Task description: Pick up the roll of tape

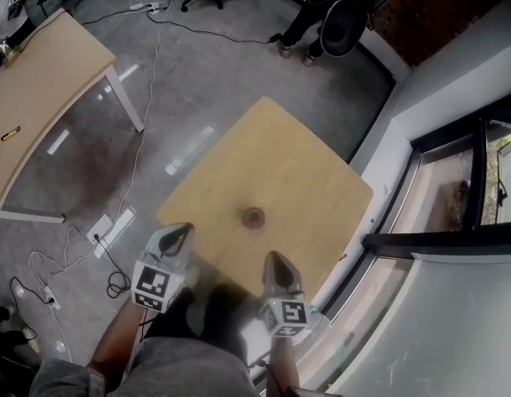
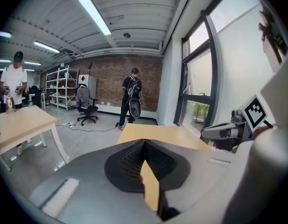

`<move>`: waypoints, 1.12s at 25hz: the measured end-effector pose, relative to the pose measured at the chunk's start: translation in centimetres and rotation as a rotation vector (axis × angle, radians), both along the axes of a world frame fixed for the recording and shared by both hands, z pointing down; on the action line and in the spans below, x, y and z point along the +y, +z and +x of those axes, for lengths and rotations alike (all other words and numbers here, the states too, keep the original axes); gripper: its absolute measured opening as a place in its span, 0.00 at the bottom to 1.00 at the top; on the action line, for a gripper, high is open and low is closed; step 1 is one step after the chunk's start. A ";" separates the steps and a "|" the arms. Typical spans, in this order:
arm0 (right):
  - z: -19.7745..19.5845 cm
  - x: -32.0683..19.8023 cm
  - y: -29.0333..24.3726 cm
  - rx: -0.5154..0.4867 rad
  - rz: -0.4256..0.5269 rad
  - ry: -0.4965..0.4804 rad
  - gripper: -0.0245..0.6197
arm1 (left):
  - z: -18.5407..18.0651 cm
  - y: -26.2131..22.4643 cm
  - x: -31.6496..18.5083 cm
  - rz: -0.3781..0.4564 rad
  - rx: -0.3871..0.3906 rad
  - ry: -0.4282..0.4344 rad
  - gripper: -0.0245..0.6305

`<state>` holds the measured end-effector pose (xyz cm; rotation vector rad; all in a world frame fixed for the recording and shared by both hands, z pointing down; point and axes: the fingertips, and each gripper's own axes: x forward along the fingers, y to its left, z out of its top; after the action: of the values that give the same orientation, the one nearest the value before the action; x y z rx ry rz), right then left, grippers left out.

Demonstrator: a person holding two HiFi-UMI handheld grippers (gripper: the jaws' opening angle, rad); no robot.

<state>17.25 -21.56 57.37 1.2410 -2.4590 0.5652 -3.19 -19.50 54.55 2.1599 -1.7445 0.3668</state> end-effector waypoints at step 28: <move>-3.0 -6.1 9.6 0.036 -0.091 -0.116 0.06 | 1.4 9.0 -4.7 -0.131 0.039 0.014 0.04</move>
<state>14.26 -27.63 66.99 1.0573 -2.4279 0.6106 -1.80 -24.23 63.58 2.0742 -1.6376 0.4273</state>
